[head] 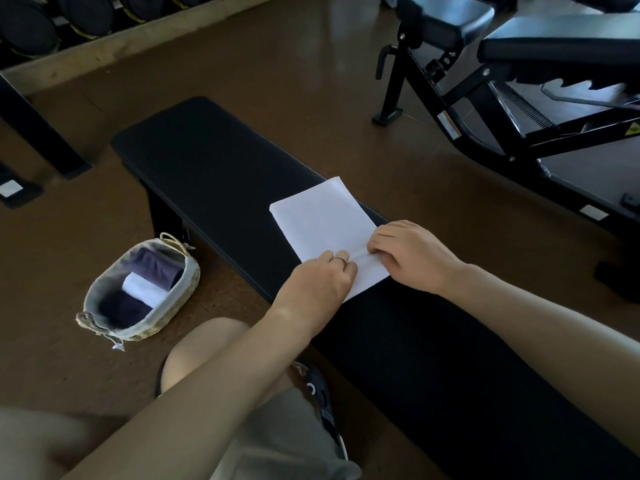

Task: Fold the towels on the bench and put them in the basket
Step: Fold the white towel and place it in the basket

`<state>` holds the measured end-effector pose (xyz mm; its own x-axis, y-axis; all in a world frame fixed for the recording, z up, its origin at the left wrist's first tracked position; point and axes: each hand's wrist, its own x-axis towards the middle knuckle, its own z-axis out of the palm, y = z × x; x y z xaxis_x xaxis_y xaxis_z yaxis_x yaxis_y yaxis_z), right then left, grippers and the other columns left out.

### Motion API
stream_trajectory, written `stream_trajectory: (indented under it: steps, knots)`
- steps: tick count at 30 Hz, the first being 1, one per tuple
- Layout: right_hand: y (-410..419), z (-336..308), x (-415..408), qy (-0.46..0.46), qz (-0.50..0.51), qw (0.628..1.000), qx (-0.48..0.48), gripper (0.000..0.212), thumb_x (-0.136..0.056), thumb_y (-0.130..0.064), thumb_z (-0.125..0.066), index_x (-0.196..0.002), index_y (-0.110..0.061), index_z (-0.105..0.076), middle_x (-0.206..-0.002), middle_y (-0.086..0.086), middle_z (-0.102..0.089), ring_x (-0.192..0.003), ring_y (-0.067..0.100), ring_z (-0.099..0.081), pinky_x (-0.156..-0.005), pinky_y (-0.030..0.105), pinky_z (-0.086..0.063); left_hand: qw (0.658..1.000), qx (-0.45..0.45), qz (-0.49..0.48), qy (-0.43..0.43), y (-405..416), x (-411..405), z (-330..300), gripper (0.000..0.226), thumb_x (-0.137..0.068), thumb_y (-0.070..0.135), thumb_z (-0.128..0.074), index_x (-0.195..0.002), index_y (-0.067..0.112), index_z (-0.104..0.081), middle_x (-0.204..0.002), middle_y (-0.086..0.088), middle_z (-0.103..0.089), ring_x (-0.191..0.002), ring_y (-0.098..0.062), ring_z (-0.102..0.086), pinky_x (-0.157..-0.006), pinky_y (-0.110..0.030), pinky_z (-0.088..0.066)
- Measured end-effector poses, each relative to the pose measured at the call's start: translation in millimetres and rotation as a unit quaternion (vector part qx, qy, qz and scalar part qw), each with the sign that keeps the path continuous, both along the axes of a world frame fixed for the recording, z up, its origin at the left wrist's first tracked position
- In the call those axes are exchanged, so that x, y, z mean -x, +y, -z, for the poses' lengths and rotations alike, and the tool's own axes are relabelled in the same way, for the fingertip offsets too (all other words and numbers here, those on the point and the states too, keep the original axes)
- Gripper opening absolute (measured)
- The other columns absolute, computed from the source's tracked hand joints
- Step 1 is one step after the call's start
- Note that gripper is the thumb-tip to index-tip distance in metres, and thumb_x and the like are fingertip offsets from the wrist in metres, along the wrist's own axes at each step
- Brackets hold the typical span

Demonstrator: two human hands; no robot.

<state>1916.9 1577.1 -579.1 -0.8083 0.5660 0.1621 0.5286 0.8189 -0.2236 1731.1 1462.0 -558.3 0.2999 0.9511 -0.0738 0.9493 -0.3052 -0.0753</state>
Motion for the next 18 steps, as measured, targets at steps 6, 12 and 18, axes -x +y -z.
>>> stream_trajectory:
  steps: [6,12,18]
  knots:
    - [2,-17,-15,-0.100,0.000,0.986,0.130,0.054,-0.078,-0.005,-0.067,-0.129,-0.021,-0.063,-0.132,-0.009,-0.059,-0.126,0.010,-0.052,-0.111,0.030,-0.043,0.992,0.042,-0.037,-0.113,-7,8,2,0.035,-0.099,0.047,-0.048,-0.119,0.018,-0.046,-0.122,-0.002,-0.044,-0.106,-0.020,-0.046,-0.069,-0.031,-0.042]
    - [10,-9,-12,-0.025,0.037,0.981,0.190,0.042,-0.072,-0.009,-0.075,-0.110,-0.024,-0.065,-0.113,-0.013,-0.062,-0.107,0.008,-0.057,-0.091,0.032,-0.052,0.994,0.029,-0.067,-0.076,1,10,4,0.025,-0.092,0.030,-0.055,-0.111,0.016,-0.045,-0.117,-0.003,-0.050,-0.098,-0.020,-0.049,-0.064,-0.031,-0.043]
    - [27,-10,-7,0.061,0.121,0.939,0.317,0.027,-0.088,-0.013,-0.073,-0.109,-0.030,-0.069,-0.105,-0.017,-0.068,-0.099,-0.001,-0.063,-0.084,0.025,-0.052,0.975,0.038,-0.129,-0.176,11,24,-7,0.018,-0.095,0.033,-0.048,-0.106,0.019,-0.044,-0.090,0.001,-0.055,-0.070,-0.020,-0.055,-0.063,-0.036,-0.048]
